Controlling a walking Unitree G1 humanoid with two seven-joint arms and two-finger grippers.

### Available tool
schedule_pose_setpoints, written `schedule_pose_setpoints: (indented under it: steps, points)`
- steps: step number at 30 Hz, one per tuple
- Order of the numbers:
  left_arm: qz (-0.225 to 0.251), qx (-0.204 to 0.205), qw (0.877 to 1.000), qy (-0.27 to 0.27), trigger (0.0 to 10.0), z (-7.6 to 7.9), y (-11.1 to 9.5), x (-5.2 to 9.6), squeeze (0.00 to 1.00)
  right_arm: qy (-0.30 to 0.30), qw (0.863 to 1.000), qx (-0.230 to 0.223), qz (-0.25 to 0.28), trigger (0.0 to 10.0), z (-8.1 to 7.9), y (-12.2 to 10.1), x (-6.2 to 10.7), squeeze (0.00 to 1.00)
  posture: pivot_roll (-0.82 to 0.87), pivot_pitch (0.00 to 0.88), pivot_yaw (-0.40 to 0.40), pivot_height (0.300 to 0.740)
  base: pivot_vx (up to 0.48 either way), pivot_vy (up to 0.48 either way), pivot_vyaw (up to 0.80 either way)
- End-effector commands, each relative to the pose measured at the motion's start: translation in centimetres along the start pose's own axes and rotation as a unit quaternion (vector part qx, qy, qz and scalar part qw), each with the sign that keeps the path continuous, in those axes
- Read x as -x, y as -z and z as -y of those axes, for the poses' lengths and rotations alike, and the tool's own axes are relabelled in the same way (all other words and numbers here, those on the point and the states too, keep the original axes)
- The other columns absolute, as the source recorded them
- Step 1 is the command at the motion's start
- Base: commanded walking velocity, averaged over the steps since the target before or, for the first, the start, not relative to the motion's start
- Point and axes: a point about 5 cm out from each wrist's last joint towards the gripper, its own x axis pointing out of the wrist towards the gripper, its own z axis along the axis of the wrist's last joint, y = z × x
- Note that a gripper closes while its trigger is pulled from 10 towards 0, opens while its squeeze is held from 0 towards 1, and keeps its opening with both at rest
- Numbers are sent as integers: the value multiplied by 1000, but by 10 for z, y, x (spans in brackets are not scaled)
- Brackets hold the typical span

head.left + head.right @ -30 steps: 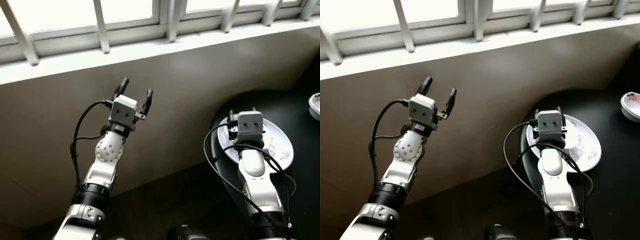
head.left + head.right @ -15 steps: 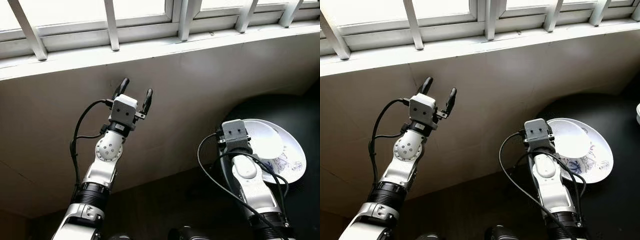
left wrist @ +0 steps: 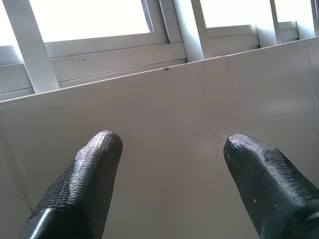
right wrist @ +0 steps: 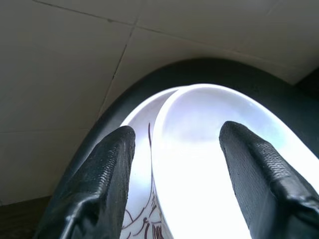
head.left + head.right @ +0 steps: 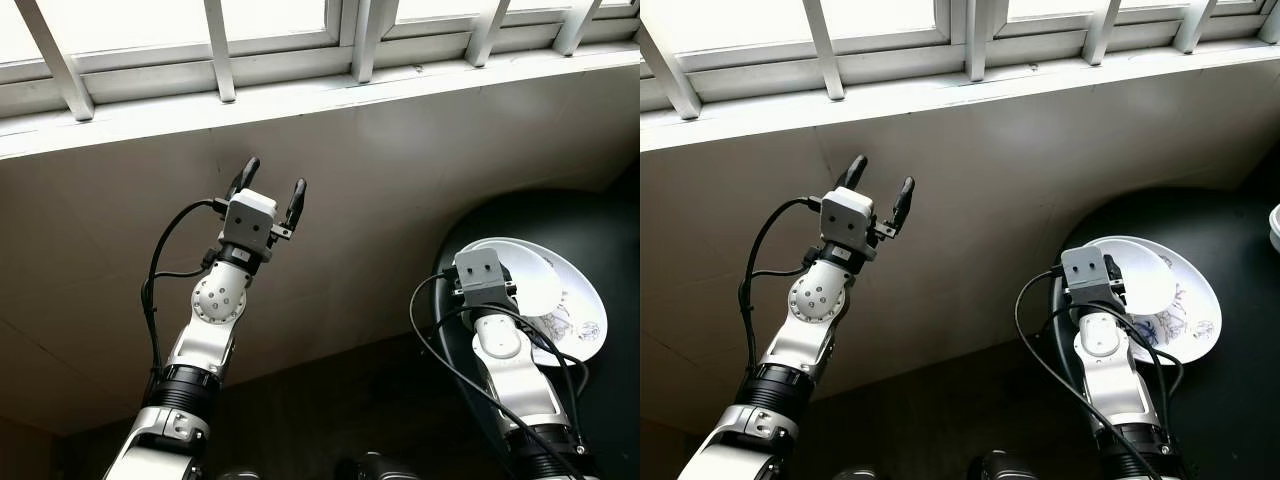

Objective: Kitchen organization

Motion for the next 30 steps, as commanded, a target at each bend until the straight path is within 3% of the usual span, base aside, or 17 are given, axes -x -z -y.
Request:
schedule_pose_setpoints:
  steps: [1, 2, 3, 4, 5, 6, 7, 8, 19, 30]
  points:
    - [-8, -5, 1000, 5, 10000, 2, 2, 0, 0, 5, 999, -21, -24, 10000, 2, 4, -2, 0, 60, 0, -43, 740, 0, 0, 0]
    - [-9, -5, 1000, 5, 10000, 2, 2, 0, 0, 6, 999, -26, -34, 10000, 3, 6, -2, 0, 58, 0, -42, 740, 0, 0, 0]
    - [-9, -5, 1000, 5, 10000, 2, 2, 0, 0, 11, 998, -32, -44, 8667, 4, 8, -3, 0, 58, 0, -42, 740, 0, 0, 0]
    - [-9, -5, 1000, 5, 10000, 2, 2, 0, 0, 11, 998, -32, -44, 8667, 4, 8, -3, 0, 58, 0, -42, 740, 0, 0, 0]
    - [-9, -5, 1000, 5, 10000, 2, 2, 0, 0, 16, 998, -39, -52, 7451, 5, 10, -3, 0, 58, 0, -42, 740, 0, 0, 0]
    - [-10, -5, 1000, 5, 10000, 2, 2, 0, 0, 18, 997, -44, -56, 2784, 6, 11, -3, 0, 58, 0, -42, 740, 0, 0, 0]
    - [-10, -5, 1000, 5, 10000, 2, 2, 0, 0, 18, 997, -47, -58, 2784, 6, 12, -3, 0, 58, 0, -42, 740, 0, 0, 0]
    - [-10, -5, 1000, 5, 10000, 2, 3, 0, 0, 22, 997, -48, -61, 0, 7, 12, -3, 0, 58, 0, -43, 740, 0, 0, 0]
    - [-12, -6, 1000, 3, 10000, 2, 3, 0, 0, 34, 998, -33, -47, 0, 9, 9, -3, 0, 58, 0, -44, 740, 0, 0, 0]
    - [-17, -9, 1000, 3, 10000, 3, 5, 1, 0, 36, 999, 21, -13, 0, 6, -1, -2, 0, 58, 0, -45, 740, 0, 0, 0]
